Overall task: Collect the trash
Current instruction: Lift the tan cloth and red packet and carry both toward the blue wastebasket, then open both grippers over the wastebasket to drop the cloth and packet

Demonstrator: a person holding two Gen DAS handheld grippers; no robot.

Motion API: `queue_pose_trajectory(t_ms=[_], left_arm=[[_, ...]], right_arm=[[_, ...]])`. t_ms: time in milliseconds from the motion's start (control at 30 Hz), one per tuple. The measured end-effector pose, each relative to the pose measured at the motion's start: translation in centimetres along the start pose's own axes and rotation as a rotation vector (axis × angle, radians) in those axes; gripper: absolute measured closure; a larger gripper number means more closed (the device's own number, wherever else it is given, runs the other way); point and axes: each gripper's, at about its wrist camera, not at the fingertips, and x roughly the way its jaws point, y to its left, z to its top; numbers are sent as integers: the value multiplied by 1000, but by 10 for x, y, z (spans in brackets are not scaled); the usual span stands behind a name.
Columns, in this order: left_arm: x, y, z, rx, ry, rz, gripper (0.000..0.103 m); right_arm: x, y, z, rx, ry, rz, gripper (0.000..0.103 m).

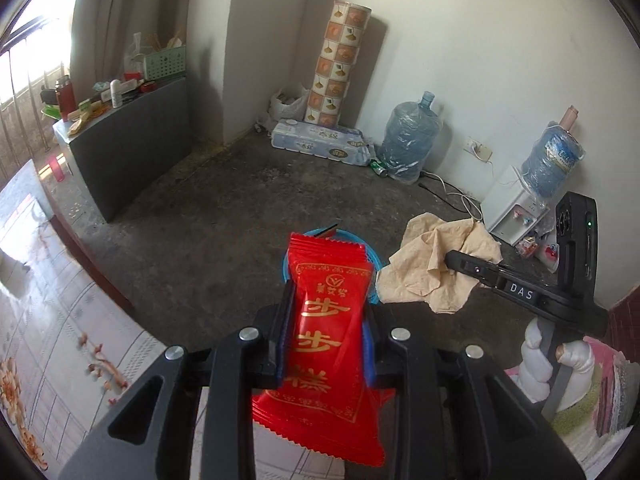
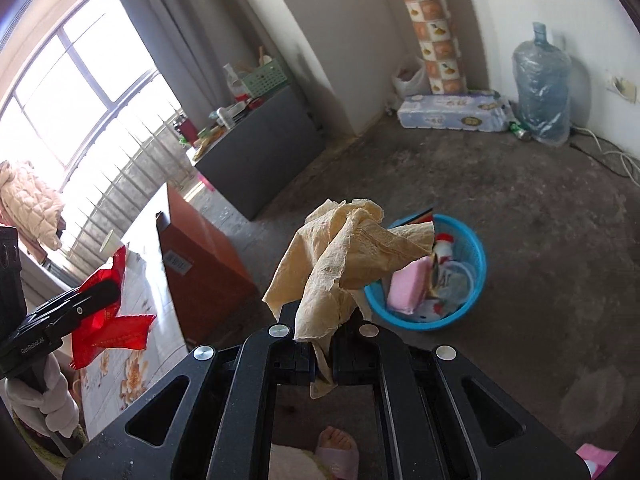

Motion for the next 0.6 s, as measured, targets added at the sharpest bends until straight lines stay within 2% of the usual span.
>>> queue_pose_trajectory(t_ms=[200,333,433,467,533,600], left_arm=[[110,-36,42,7,157,-58,76],[189,-37,56,-24,268,-74,75],[240,-36,60,-29,321,-52,74],[254,-34,61,-35,331,-43,73],[280,-28,64,-65,345,-35,59],[298,-22,65,-104,354,-42,53]], right_arm=[[39,-59,16,109,10,-88,99],[75,-89,20,150,49,-135,99],[105,-105,21,174,85,-158,99],[114,-110,22,178,95,-169,99],[132,-121,24,192,118,-179,99],[147,-129,23,204,138,-188,99]])
